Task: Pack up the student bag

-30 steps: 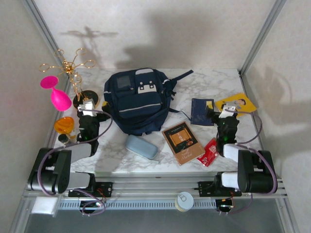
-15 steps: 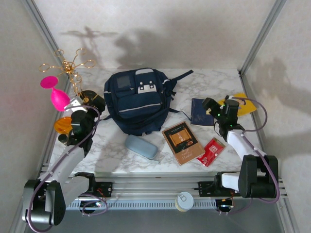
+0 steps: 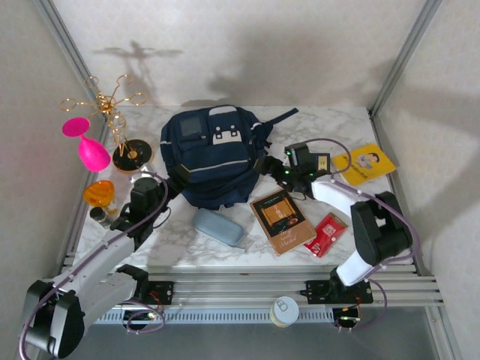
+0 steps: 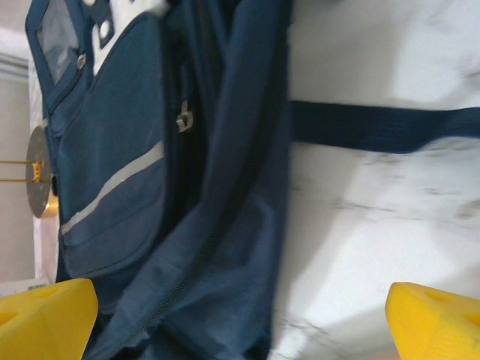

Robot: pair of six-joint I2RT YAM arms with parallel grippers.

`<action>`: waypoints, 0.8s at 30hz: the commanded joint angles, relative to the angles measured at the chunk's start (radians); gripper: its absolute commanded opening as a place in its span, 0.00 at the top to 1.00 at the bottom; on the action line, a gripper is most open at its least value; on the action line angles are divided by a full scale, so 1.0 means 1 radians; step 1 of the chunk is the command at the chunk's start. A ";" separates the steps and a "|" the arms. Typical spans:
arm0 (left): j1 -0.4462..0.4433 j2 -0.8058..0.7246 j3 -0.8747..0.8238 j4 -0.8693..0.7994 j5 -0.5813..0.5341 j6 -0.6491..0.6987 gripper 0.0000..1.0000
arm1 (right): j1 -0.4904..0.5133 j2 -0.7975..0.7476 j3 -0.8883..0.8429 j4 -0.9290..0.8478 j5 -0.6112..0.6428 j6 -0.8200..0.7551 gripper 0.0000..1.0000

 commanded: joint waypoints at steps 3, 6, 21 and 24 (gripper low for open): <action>-0.082 0.055 -0.030 0.034 -0.006 -0.117 0.01 | 0.022 0.121 0.120 0.013 -0.014 0.038 0.03; -0.101 0.109 -0.032 0.085 -0.010 -0.141 0.01 | 0.020 0.173 0.155 0.019 0.010 0.033 0.07; -0.107 0.430 0.026 0.310 -0.052 -0.116 0.01 | 0.017 0.313 0.285 0.067 -0.036 0.014 0.72; -0.107 0.510 0.065 0.345 -0.064 -0.106 0.01 | 0.017 0.283 0.285 0.070 -0.041 0.004 0.87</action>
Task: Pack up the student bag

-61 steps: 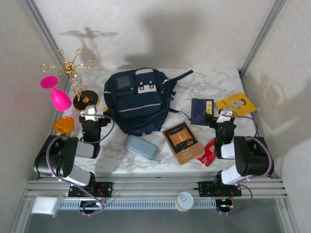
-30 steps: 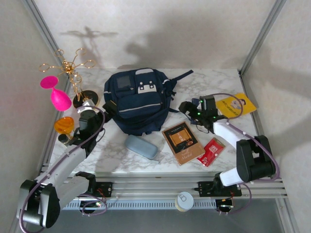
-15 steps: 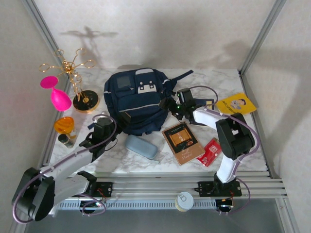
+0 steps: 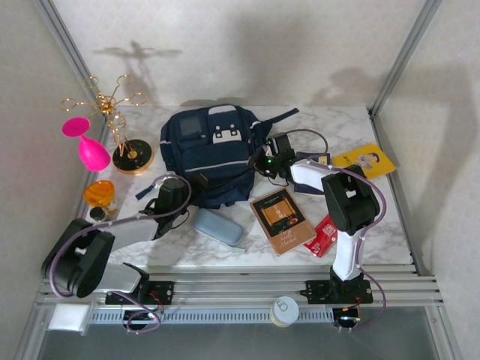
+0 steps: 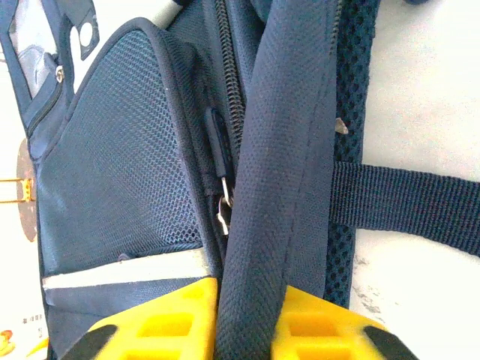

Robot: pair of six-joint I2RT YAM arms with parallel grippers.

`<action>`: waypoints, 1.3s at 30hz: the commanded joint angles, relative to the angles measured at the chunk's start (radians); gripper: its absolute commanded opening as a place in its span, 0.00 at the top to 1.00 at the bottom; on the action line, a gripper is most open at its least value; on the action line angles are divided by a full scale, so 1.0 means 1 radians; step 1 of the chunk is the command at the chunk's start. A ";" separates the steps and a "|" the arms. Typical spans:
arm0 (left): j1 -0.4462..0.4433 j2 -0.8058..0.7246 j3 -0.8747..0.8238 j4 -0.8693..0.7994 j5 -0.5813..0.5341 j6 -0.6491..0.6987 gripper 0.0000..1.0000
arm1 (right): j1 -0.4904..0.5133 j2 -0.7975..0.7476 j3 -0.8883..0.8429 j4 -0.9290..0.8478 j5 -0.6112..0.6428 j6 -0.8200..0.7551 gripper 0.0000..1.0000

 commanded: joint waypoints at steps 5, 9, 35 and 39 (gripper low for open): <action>-0.006 0.157 0.125 0.142 -0.025 0.025 0.01 | -0.010 -0.110 0.003 -0.002 -0.012 -0.031 1.00; 0.002 0.232 0.206 0.162 -0.021 0.049 0.01 | -0.010 -0.201 -0.069 0.008 -0.017 -0.016 1.00; 0.225 0.063 0.344 -0.243 0.123 0.211 0.01 | 0.297 -0.402 -0.247 -0.031 0.240 0.101 0.34; 0.121 -0.068 0.278 -0.287 0.118 0.197 0.01 | 0.192 -0.464 -0.262 -0.125 0.189 0.012 0.25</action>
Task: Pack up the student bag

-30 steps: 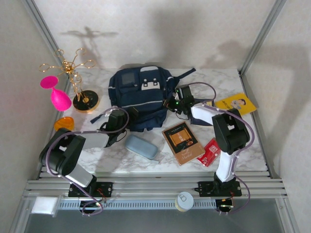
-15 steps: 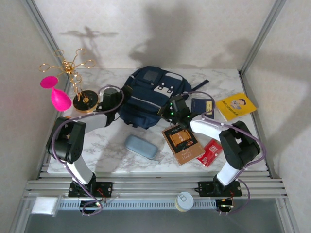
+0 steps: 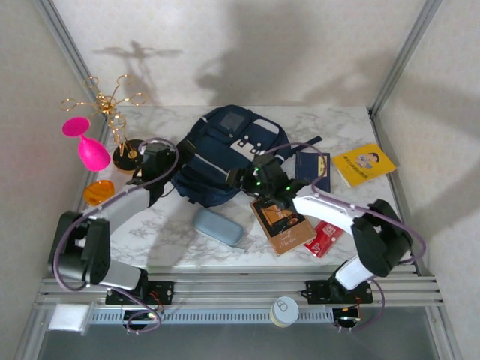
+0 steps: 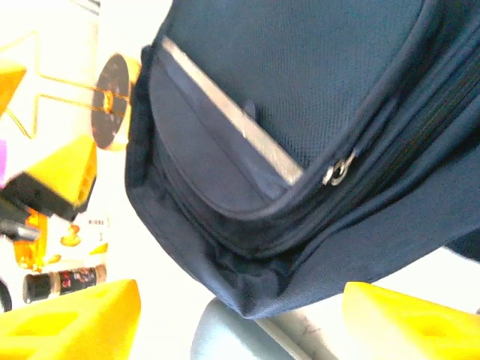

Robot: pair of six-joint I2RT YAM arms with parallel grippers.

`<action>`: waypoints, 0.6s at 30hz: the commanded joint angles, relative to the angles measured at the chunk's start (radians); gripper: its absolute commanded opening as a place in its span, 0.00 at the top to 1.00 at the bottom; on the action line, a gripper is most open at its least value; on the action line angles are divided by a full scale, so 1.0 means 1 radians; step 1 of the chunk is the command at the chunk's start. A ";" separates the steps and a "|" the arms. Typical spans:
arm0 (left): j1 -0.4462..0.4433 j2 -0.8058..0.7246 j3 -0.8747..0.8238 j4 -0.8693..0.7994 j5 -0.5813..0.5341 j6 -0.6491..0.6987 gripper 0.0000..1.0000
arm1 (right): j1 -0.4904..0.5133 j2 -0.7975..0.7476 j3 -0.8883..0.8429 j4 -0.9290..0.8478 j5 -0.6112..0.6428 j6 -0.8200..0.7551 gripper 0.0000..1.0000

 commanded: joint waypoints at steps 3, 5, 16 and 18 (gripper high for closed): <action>-0.156 -0.144 -0.083 -0.094 0.013 -0.064 0.01 | -0.144 -0.045 -0.009 -0.146 -0.021 -0.156 0.23; -0.232 -0.197 -0.127 -0.070 0.005 -0.107 0.01 | -0.210 -0.026 -0.009 -0.151 -0.046 -0.197 0.23; -0.558 -0.158 -0.135 -0.011 -0.099 -0.177 0.02 | -0.353 0.226 0.133 -0.115 -0.168 -0.227 0.29; -0.561 -0.104 -0.131 0.022 -0.081 -0.182 0.01 | -0.366 0.269 0.146 -0.061 -0.209 -0.203 0.28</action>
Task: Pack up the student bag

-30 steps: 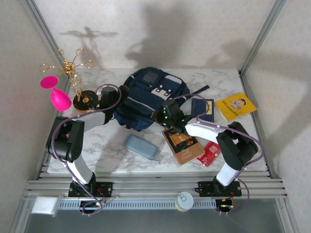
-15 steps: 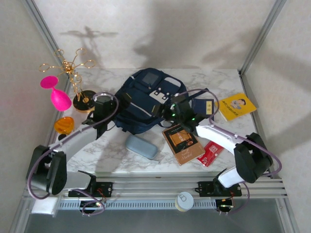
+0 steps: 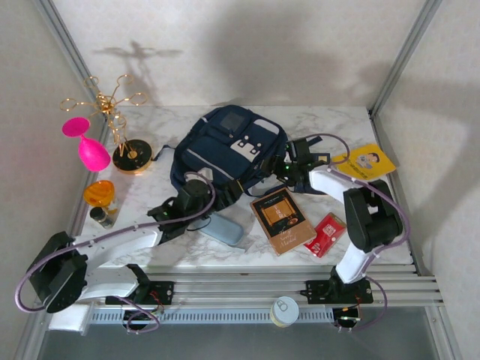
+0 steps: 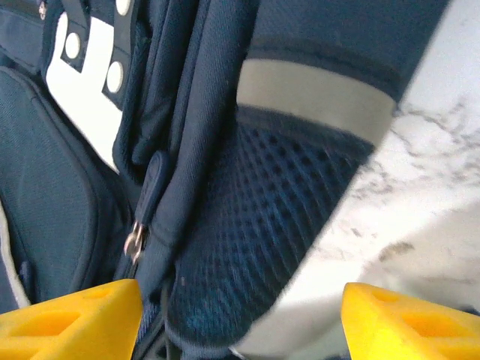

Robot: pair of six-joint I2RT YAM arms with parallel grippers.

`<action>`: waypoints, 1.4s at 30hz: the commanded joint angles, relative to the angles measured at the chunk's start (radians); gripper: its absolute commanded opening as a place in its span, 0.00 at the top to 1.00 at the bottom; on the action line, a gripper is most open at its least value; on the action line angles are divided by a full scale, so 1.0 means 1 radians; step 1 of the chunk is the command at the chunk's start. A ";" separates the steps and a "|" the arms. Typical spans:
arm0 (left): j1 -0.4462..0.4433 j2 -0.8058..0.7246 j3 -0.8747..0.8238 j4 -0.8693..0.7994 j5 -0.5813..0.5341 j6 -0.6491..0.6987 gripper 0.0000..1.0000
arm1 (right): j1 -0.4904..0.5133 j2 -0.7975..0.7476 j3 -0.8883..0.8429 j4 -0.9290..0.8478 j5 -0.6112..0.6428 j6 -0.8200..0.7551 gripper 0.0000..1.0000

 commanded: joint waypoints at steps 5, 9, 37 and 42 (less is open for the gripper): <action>0.002 0.167 0.034 0.109 -0.077 0.037 0.01 | -0.021 0.145 0.125 0.097 -0.088 0.008 0.35; 0.043 0.233 0.069 0.086 -0.109 0.058 0.01 | -0.026 0.153 0.150 0.114 -0.098 0.017 0.59; 0.335 0.454 0.338 0.219 0.011 0.283 0.01 | 0.147 -0.236 -0.154 0.312 0.097 0.287 1.00; 0.336 0.273 0.275 0.031 -0.015 0.405 0.01 | 0.161 -0.261 -0.145 0.297 0.124 0.429 1.00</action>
